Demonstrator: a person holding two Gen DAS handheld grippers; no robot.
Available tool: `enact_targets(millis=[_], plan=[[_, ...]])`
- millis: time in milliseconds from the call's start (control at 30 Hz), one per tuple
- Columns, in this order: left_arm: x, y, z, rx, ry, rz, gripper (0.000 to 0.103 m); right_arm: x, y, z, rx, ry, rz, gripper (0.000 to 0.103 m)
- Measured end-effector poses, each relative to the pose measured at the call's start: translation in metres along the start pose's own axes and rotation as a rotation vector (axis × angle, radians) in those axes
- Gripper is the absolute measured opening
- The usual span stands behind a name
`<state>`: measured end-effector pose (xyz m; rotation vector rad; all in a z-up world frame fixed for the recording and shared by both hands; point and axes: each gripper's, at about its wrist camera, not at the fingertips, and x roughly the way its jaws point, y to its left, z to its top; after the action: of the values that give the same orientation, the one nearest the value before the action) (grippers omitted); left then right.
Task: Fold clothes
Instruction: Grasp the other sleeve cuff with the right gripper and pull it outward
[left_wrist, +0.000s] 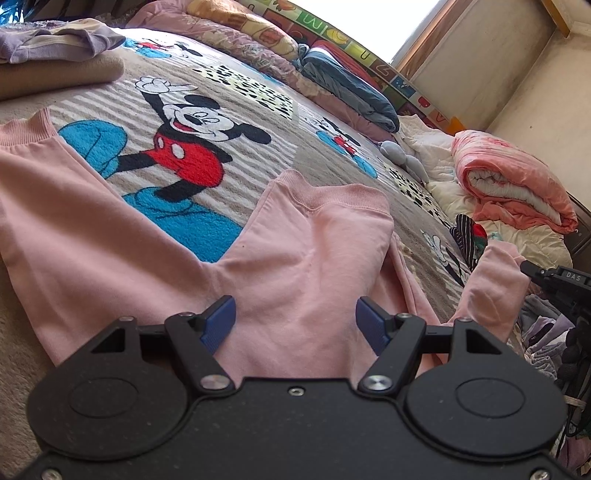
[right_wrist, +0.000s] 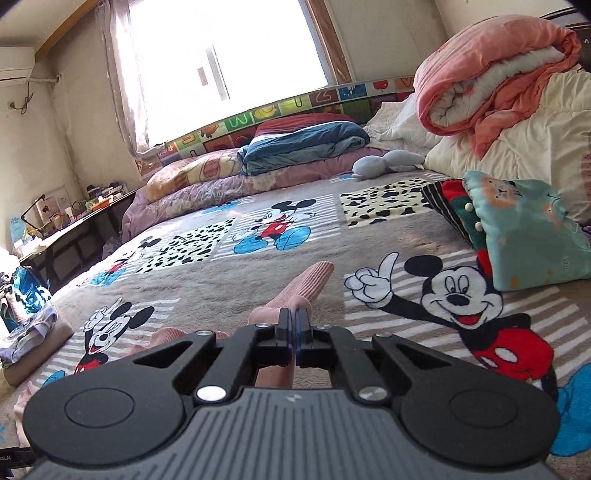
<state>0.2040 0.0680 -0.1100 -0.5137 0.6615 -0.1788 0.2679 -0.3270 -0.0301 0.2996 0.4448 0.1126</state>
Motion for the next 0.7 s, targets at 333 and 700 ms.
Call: enact_targets(millis=[333, 700], plan=[[0.000, -0.002, -0.003, 0.025, -0.002, 0.009, 0.071, -0.051, -0.059, -0.030, 0.177, -0.046, -0.126, 0.004], [0.000, -0.003, -0.004, 0.040, 0.001, 0.009, 0.071, -0.074, -0.127, -0.103, 0.424, -0.016, -0.293, 0.004]])
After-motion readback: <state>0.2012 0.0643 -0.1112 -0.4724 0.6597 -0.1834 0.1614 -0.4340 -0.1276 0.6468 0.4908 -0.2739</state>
